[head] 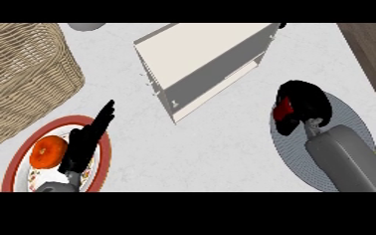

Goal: Pick the can from the placemat and place it in the tiered shelf

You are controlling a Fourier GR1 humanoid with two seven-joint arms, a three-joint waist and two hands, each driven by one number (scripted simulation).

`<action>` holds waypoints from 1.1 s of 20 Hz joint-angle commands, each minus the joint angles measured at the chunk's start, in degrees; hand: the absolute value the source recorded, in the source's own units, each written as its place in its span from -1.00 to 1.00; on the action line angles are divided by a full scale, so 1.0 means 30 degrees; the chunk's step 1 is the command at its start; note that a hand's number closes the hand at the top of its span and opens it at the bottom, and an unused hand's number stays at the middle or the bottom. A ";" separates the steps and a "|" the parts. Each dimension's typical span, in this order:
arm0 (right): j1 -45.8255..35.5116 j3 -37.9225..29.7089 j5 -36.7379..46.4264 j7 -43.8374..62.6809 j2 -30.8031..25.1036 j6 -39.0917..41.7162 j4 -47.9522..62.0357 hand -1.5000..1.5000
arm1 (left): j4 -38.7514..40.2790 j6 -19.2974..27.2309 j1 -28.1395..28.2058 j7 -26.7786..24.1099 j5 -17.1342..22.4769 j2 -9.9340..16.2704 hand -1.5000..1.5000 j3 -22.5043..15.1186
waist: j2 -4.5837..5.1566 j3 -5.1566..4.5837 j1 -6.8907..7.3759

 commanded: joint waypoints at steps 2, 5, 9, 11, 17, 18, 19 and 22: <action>0.0383 0.0389 -0.1620 -0.6534 -0.2406 0.1150 -0.3970 1.00 | -0.0397 -0.0024 0.0025 0.0361 0.0182 0.0391 0.00 0.0458 | -0.0117 0.0005 -0.0578; 0.0557 -0.1607 -0.2468 -0.7637 -0.4881 0.1678 -0.6543 1.00 | -0.0127 0.0261 0.0360 -0.0218 0.0162 0.0075 0.00 0.0646 | -0.0073 -0.0027 -0.0730; 0.0165 -0.5333 -0.5377 -0.8747 -0.5583 0.1725 -0.7485 1.00 | -0.0872 0.0245 0.0200 0.0902 -0.0056 0.0132 0.00 0.0381 | -0.0021 -0.0011 -0.0557; 0.1019 -0.6159 -0.6209 -0.8364 -0.4308 0.0565 -0.8273 1.00 | -0.0668 0.0063 0.0682 0.0025 -0.0157 0.0152 0.00 0.0361 | 0.0001 -0.0012 -0.0524; -0.3156 -0.7325 -0.7198 -0.5218 -0.3206 0.2101 -0.7635 1.00 | -0.0787 0.0119 0.0282 0.0385 -0.0496 -0.0357 0.00 0.0334 | 0.0115 -0.0028 0.0012; -0.4255 -0.7609 -0.7370 -0.5064 -0.3291 0.2314 -0.7258 1.00 | -0.0002 -0.0583 -0.0074 -0.0108 -0.0215 0.0019 0.00 0.0682 | 0.0130 -0.0034 0.0022; -0.4665 -0.7912 -0.7176 -0.5495 -0.3383 0.2480 -0.6478 1.00 | 0.0429 -0.0434 -0.0904 0.0014 -0.0473 -0.0128 0.00 0.0802 | 0.0140 -0.0031 -0.0029; -0.8416 -0.7334 -0.6402 -0.4823 -0.3000 0.2847 -0.3127 1.00 | 0.0391 -0.1290 -0.0481 -0.0124 0.0097 0.0365 0.00 0.1164 | 0.0223 -0.0045 0.0346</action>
